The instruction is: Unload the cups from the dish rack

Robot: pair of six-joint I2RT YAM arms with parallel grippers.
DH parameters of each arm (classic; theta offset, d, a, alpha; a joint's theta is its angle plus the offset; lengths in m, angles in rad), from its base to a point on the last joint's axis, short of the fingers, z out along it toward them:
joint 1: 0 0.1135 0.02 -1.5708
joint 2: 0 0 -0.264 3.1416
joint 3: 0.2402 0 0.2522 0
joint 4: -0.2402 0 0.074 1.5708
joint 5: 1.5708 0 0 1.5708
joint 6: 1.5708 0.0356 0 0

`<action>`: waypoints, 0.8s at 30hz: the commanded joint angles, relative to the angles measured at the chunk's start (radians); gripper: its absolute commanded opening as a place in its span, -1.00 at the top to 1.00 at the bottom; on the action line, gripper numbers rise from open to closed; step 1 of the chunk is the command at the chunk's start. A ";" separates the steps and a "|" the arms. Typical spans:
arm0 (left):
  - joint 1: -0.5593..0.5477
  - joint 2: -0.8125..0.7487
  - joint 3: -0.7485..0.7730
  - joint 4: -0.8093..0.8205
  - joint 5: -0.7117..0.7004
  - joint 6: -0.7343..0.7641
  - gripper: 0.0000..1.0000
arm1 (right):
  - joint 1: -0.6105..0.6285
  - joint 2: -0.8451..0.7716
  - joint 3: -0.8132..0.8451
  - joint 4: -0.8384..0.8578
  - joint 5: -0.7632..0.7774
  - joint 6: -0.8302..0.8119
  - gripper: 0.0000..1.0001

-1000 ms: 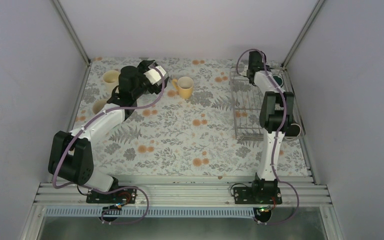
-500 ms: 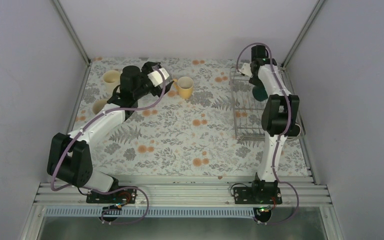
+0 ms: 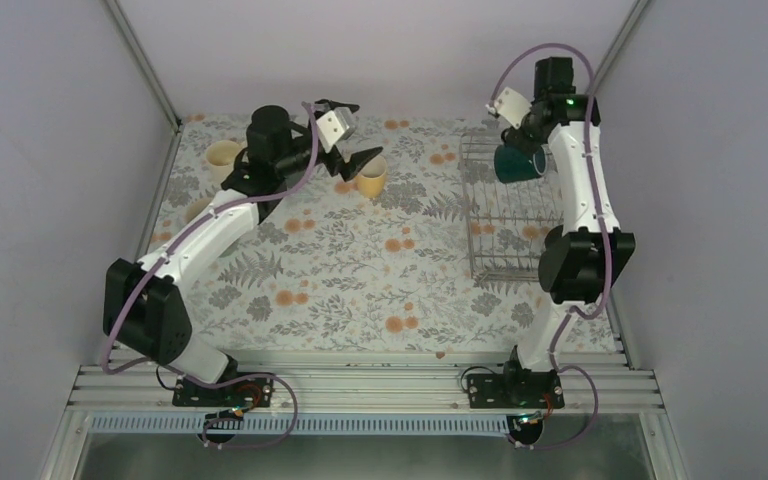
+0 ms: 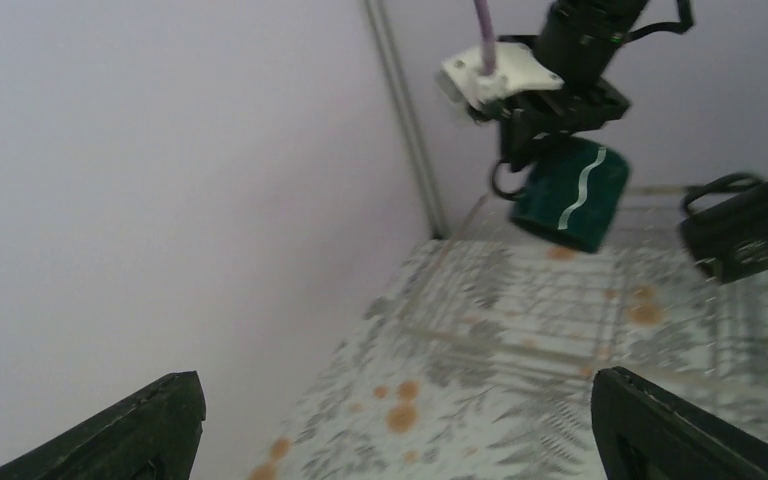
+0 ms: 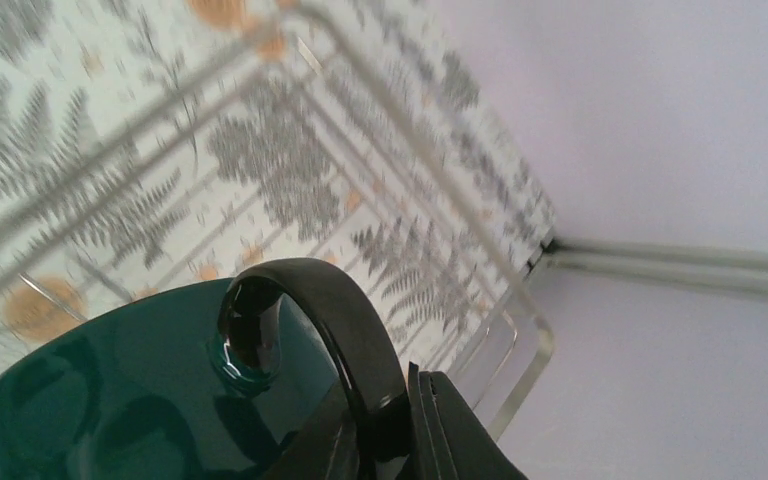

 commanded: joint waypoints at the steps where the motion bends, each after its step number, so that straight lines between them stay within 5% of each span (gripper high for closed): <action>1: -0.023 0.051 0.015 0.143 0.159 -0.204 -0.92 | 0.020 -0.074 0.134 -0.062 -0.249 0.138 0.93; 11: -0.133 0.249 0.202 0.149 0.211 -0.411 -0.90 | 0.046 -0.103 0.130 -0.040 -0.777 0.259 0.93; 24: -0.174 0.390 0.279 0.123 0.225 -0.443 -0.67 | 0.047 -0.130 0.022 0.121 -0.956 0.346 0.93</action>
